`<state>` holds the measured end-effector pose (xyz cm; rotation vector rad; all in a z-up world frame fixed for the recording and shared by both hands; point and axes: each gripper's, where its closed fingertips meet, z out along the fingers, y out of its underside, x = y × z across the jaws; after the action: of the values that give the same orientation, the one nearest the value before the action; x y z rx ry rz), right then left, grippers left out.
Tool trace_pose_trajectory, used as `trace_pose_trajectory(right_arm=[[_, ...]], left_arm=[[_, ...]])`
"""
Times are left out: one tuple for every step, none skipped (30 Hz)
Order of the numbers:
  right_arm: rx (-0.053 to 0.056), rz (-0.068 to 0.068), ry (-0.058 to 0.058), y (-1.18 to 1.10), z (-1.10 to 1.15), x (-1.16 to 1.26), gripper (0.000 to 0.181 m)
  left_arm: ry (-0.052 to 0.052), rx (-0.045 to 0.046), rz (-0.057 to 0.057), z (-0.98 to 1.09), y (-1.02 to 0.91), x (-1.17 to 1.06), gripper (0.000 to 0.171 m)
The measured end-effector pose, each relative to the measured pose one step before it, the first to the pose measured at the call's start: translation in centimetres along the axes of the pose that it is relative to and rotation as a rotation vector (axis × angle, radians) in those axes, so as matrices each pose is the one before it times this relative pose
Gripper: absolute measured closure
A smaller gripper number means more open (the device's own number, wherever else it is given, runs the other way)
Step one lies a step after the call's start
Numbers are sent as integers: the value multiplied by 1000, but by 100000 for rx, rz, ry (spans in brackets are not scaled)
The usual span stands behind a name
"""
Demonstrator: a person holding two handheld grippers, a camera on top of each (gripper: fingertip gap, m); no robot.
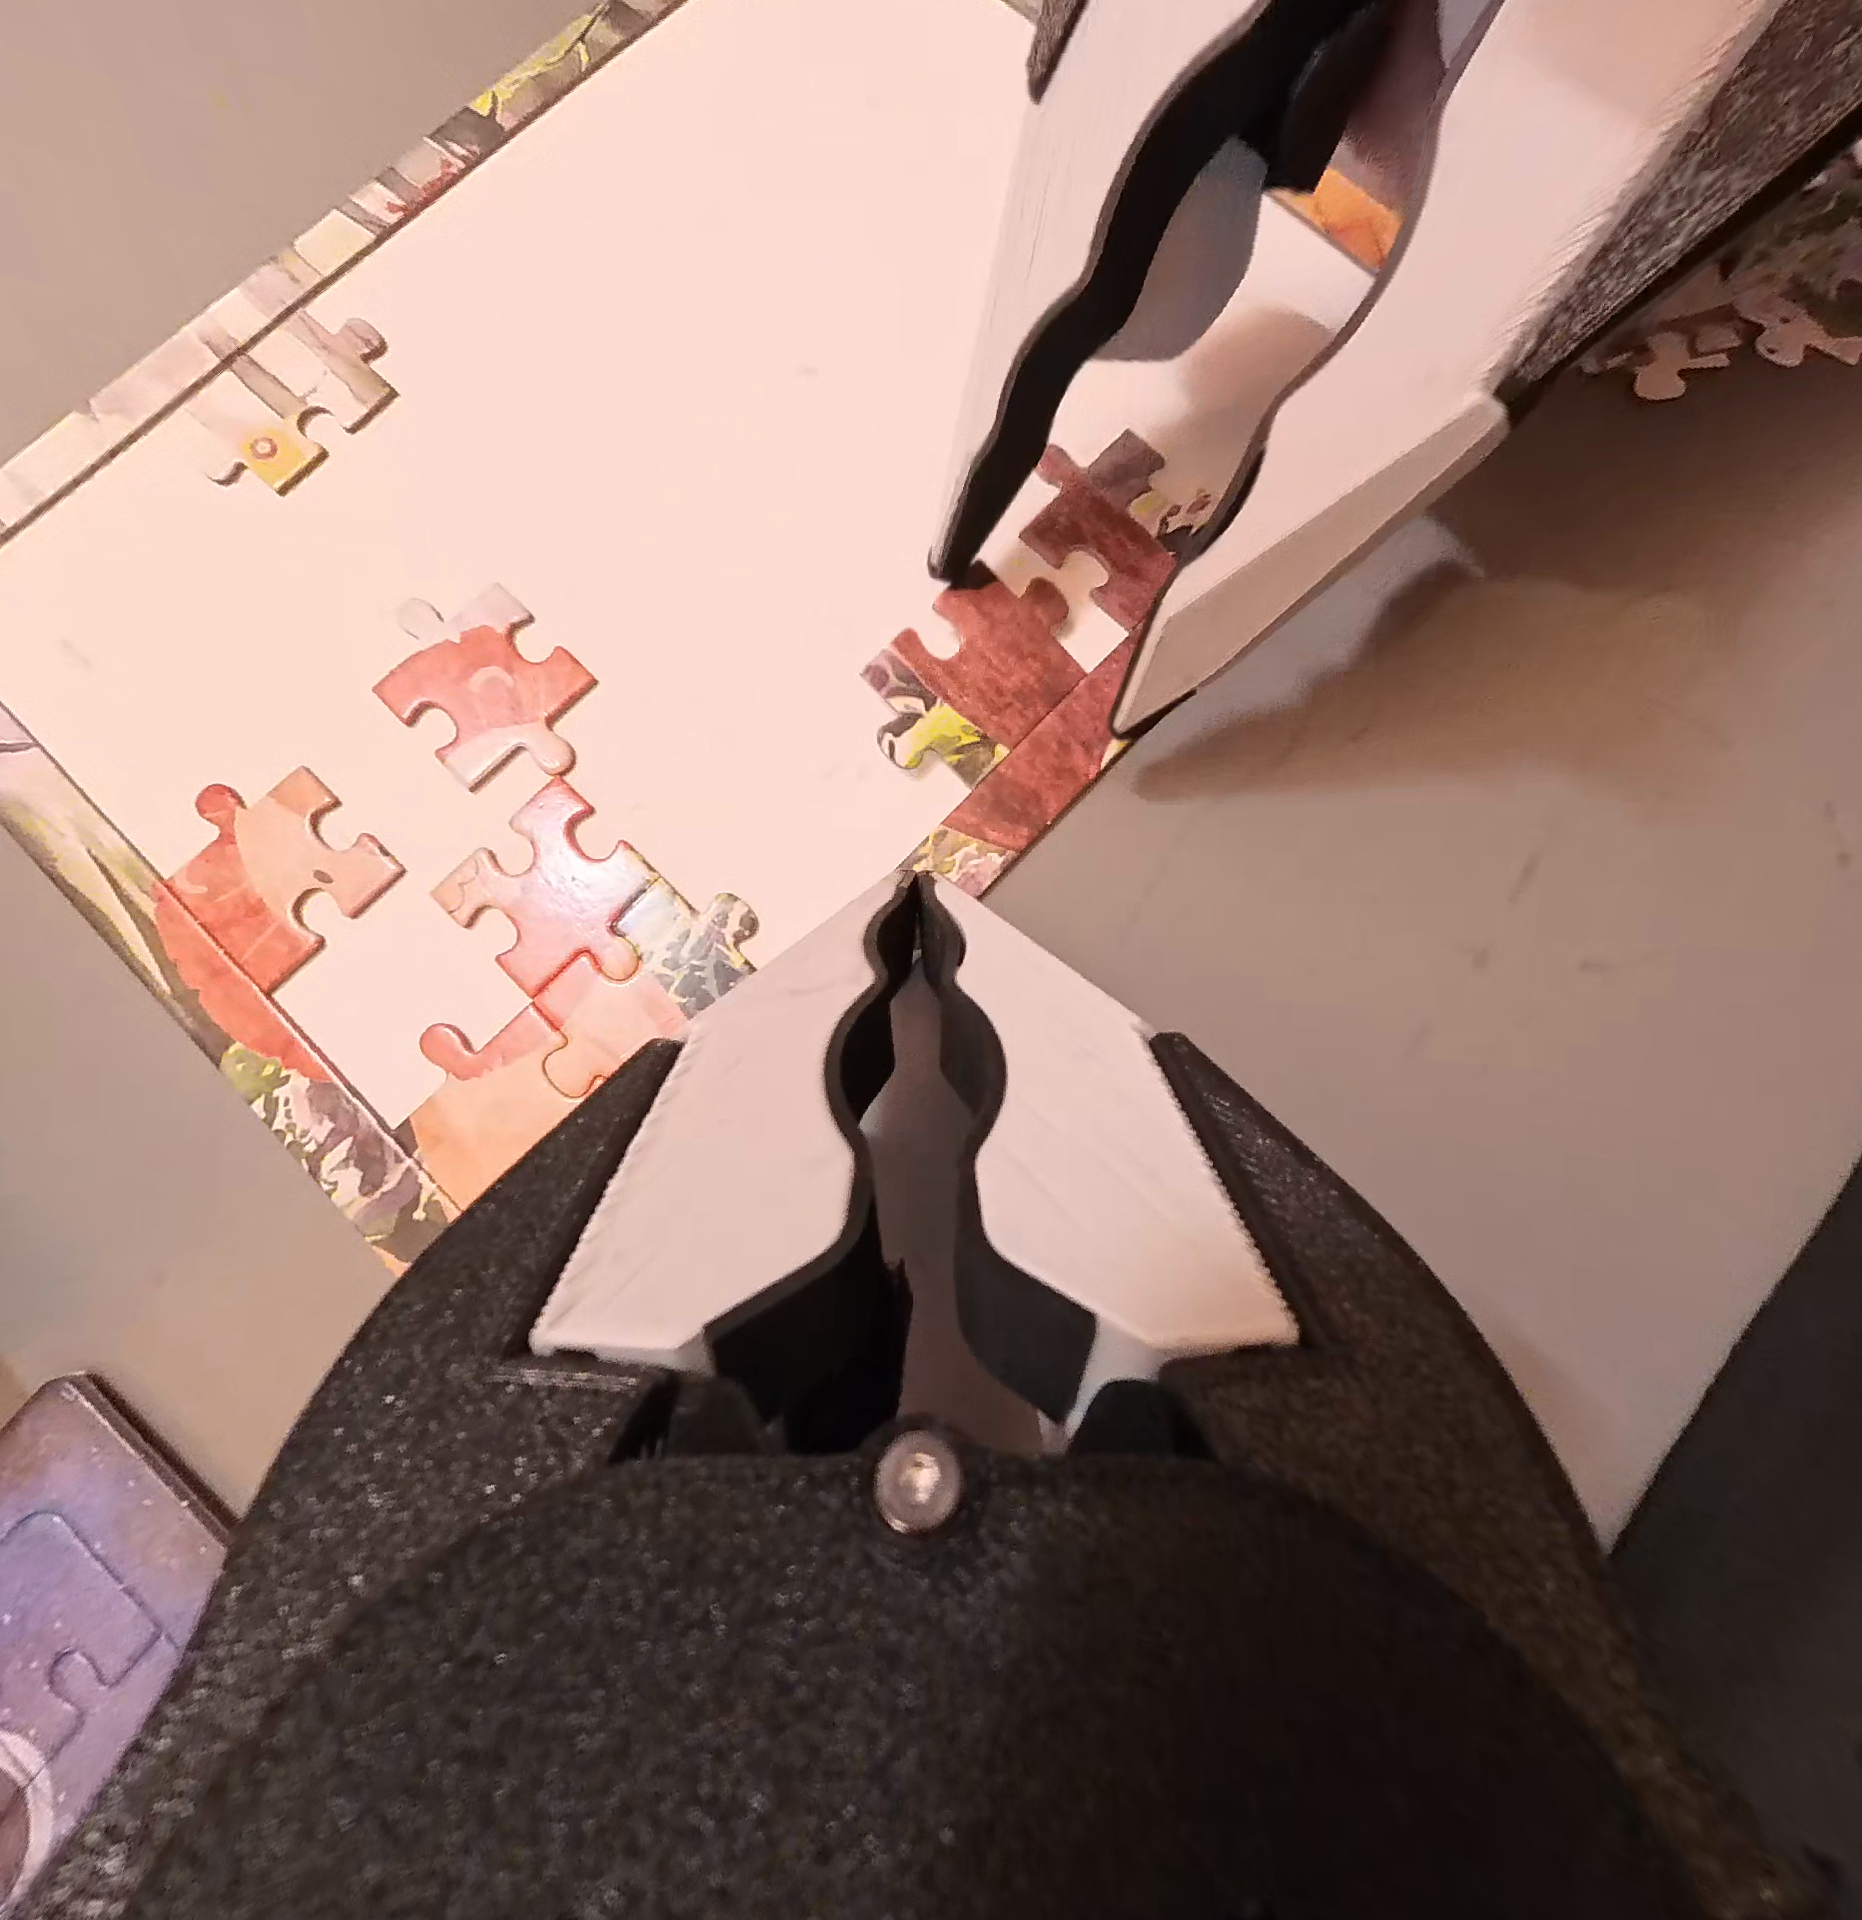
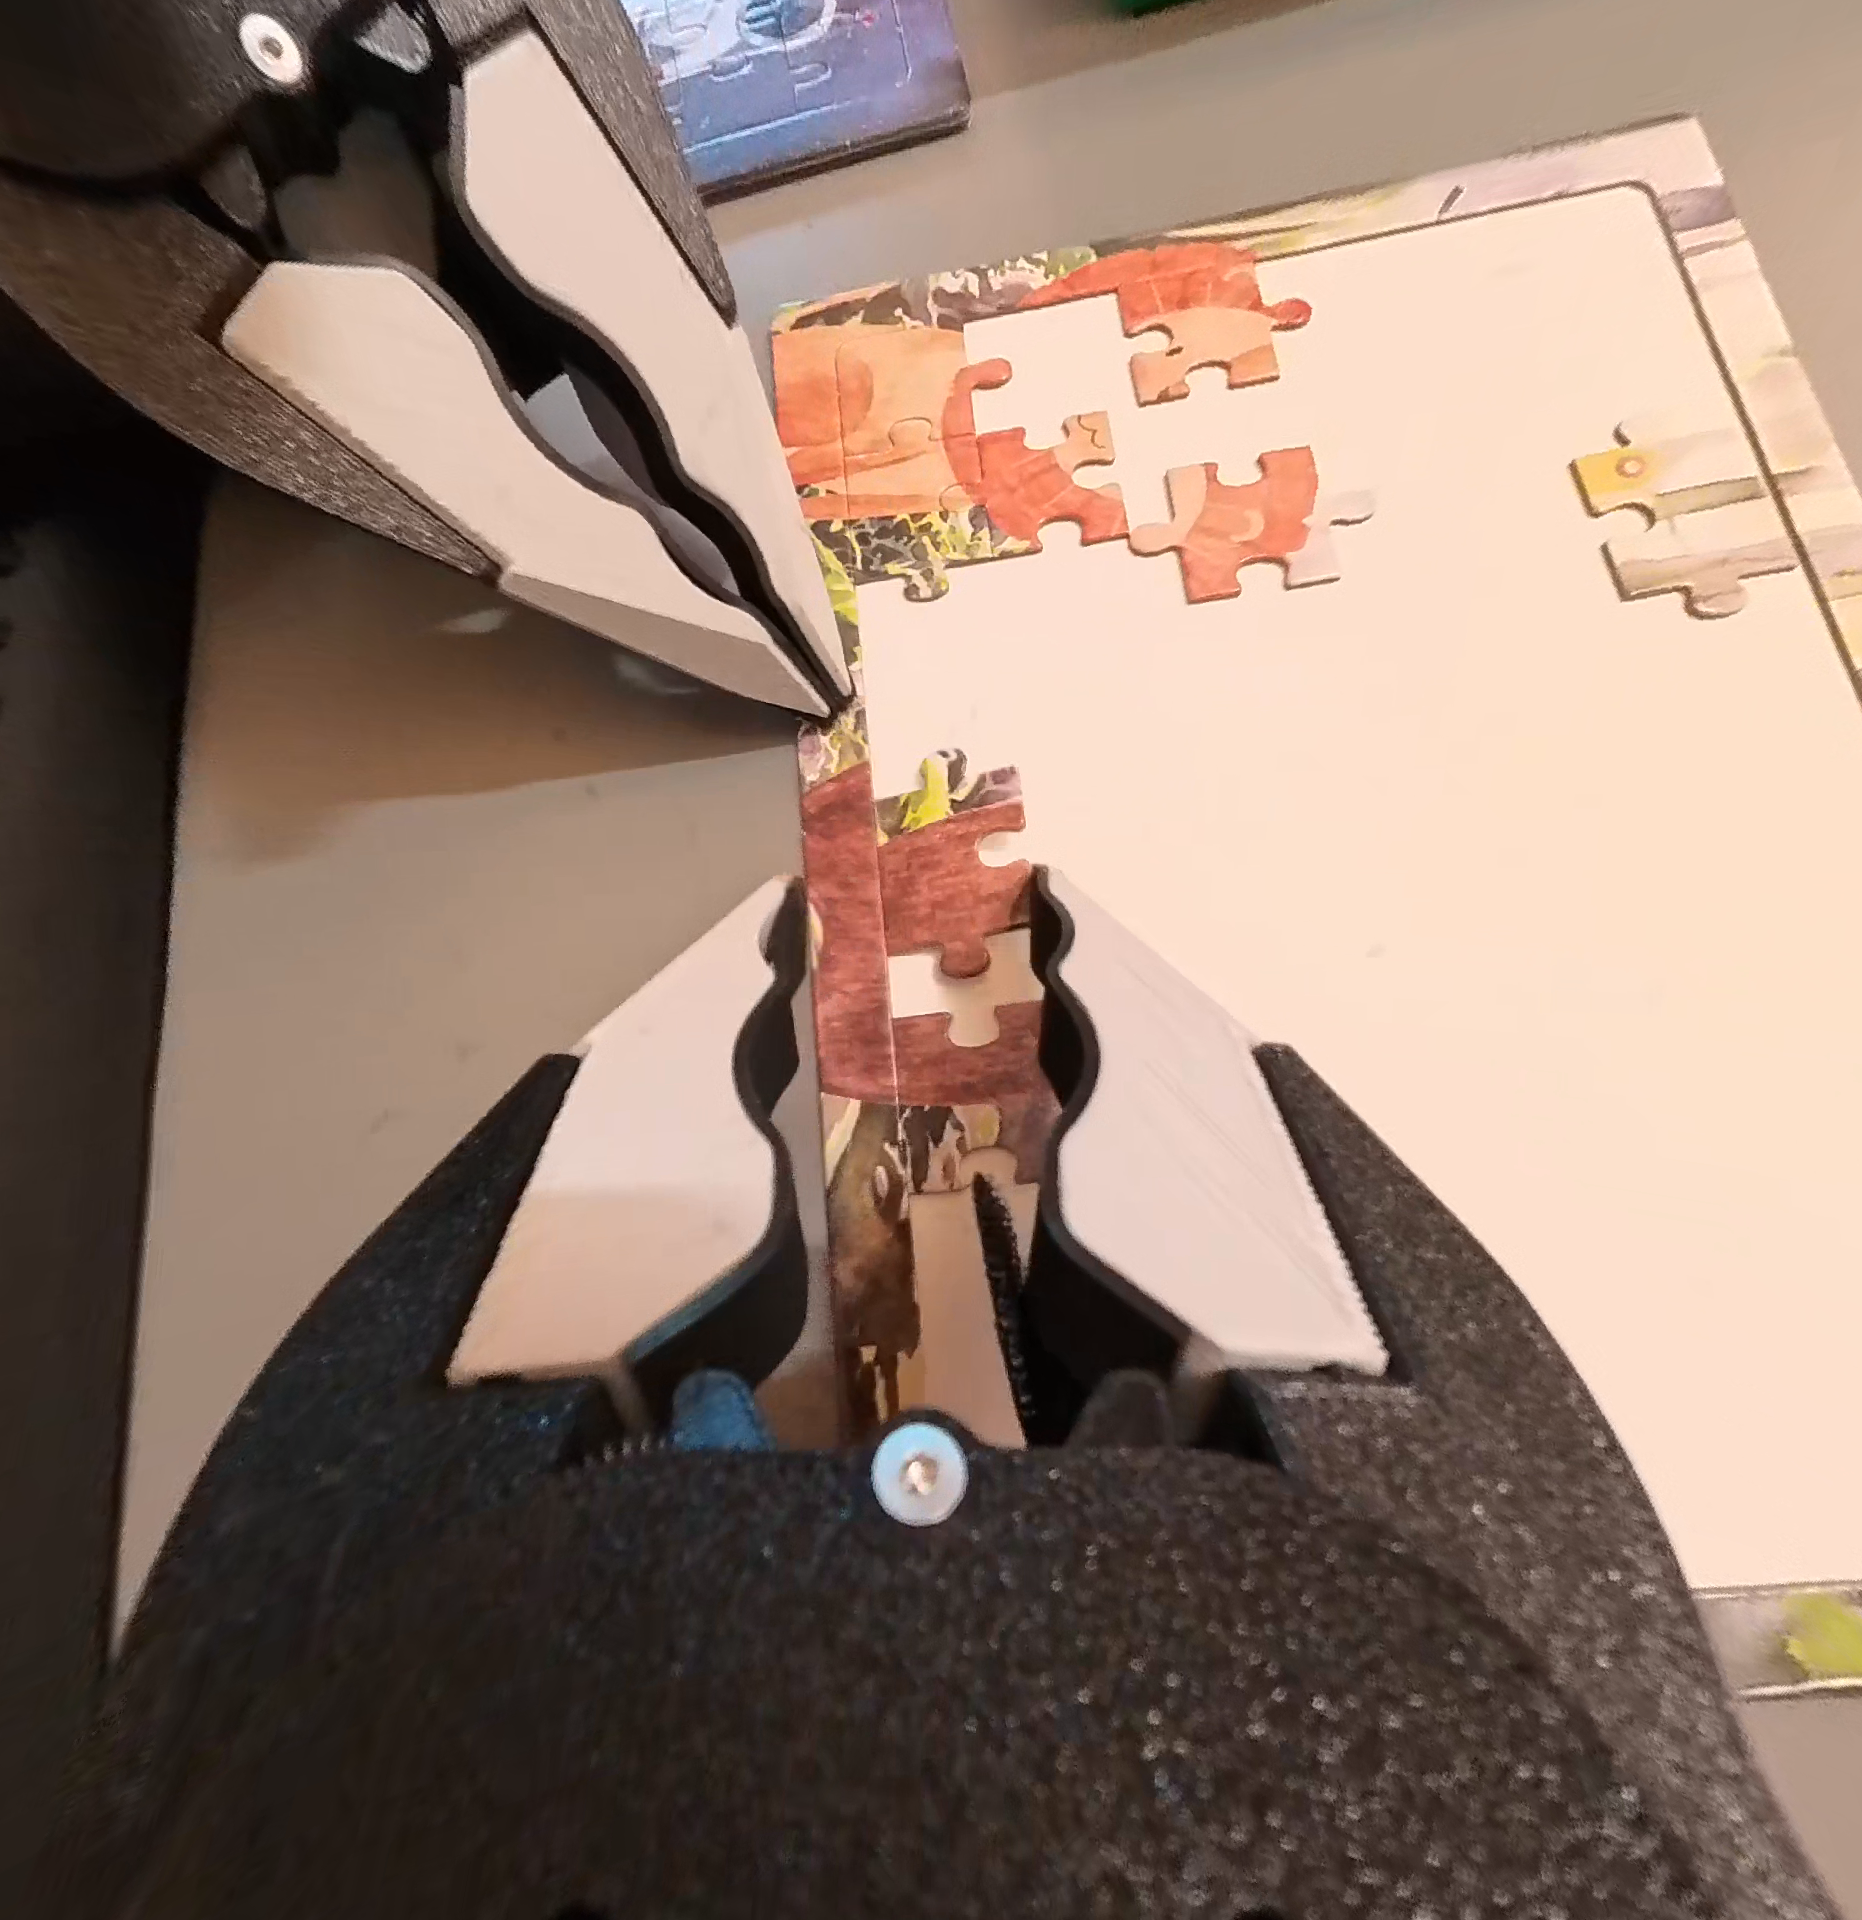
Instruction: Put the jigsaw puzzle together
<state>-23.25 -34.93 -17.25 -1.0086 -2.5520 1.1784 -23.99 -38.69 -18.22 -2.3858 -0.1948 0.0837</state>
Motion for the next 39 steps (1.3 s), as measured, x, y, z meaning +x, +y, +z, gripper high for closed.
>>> trace_pose_trajectory(right_arm=[[891, 38, -404, -186, -159, -104, 138], [1166, -194, -286, -218, -156, -110, 139], [1321, -428, -216, -237, -144, -120, 141], [690, -388, -286, -156, -103, -141, 141], [211, -326, -222, -81, -74, -111, 141], [-24, -496, -570, -18, -59, -170, 142], [142, -525, -973, -32, -53, -254, 146], [-80, -529, -682, 35, -13, -232, 148], [-727, -517, 457, 141, 60, -58, 148], [-1270, -885, 553, 234, 103, -10, 148], [-1331, -857, -237, 245, 123, -119, 148], [-215, -377, -1644, 44, 80, -329, 148], [416, 229, -1400, -72, 39, -274, 148], [333, -56, 486, -84, -1, 24, 149], [515, -687, 636, -90, -44, 26, 149], [58, -627, -466, -4, -59, -114, 151], [-347, 161, -869, 83, -5, -122, 151], [-1309, 288, -722, 247, 20, -62, 151], [-2707, -822, 2115, 449, -108, 393, 151], [-2434, -1371, 3539, 464, -298, 627, 151], [-1189, -1007, 972, 317, -407, 231, 153], [-390, -460, -701, 230, -380, -40, 162], [141, -597, 215, 66, -220, 14, 171], [1013, -1585, 840, -176, -18, -21, 179], [1195, -2625, 398, -341, 179, -227, 181], [72, -2520, 704, -308, 371, -210, 181], [-1772, -2180, 1157, -72, 500, -88, 181], [-3160, -1633, 2455, 175, 554, 223, 181], [-3265, -986, 2082, 313, 540, 233, 181], [930, -214, 440, -286, 194, 38, 181], [549, 577, -492, -234, 52, -18, 181], [-1500, 445, 397, 97, 123, 136, 181], [-1147, -630, 573, 78, 160, 136, 181], [714, -569, 317, -210, 48, 70, 181], [-670, -606, -623, -33, 94, -89, 181], [-433, -1027, -417, -55, 5, -67, 181], [-701, -1777, 368, 15, -137, 88, 181], [728, -1211, 2880, -207, -245, 524, 181], [2676, -140, 1780, -603, -231, 428, 181]], left_arm=[[-168, -143, 259, -2, -4, 3, 171], [-37, -113, 206, -4, -3, 3, 171], [155, -62, 27, -3, -8, 2, 171], [357, 46, -73, -11, -20, -6, 171], [270, 321, -547, -8, -41, -90, 170], [92, 823, -1415, 1, -129, -207, 158], [979, 1804, -2111, -9, -326, -129, 142], [2389, 2642, -2180, -5, -469, 94, 138], [3384, 2737, -1328, 34, -514, 271, 135], [2835, 2140, -20, 146, -466, 206, 134], [2200, 767, 929, 244, -282, 109, 136], [2125, -1071, 920, 328, -36, 75, 140], [1129, -1795, 631, 328, 63, -76, 145], [726, -1297, 711, 281, 12, -85, 149], [1056, -765, 884, 189, -1, 42, 151], [290, -407, 672, 109, -15, -3, 151], [-1148, -28, 158, -37, -32, -165, 151], [-1816, 594, -58, -271, -59, -191, 151], [-2186, 1239, 14, -569, -87, -185, 150], [-2124, 1302, 462, -852, 42, -131, 150], [-2354, 659, 934, -1008, 280, -187, 151], [-3772, 111, 767, -1050, 490, -522, 153], [-4712, 90, -31, -1020, 573, -830, 161], [-4398, 203, -1263, -889, 598, -961, 169], [-3875, 470, -2473, -666, 561, -982, 171], [-2709, 505, -3122, -442, 527, -843, 171], [-1713, -265, -3170, -227, 629, -658, 171], [-2588, -1177, -2974, -73, 705, -749, 171], [-2747, -1051, -2738, 35, 600, -687, 171], [204, -1094, -1936, 102, 515, -86, 171], [1518, -1473, -217, 124, 469, 286, 171], [-107, -1516, 1144, 117, 322, 145, 171], [-911, -1105, 1385, 94, 143, 48, 171], [-612, -367, 939, 64, 3, 53, 171], [-308, -82, 204, 49, -31, 37, 171], [-83, -117, -357, 30, -22, 15, 171], [88, -83, -314, 28, -21, 0, 171], [104, 53, -98, 20, -23, 20, 171], [70, 96, -88, 10, -3, 3, 171]])
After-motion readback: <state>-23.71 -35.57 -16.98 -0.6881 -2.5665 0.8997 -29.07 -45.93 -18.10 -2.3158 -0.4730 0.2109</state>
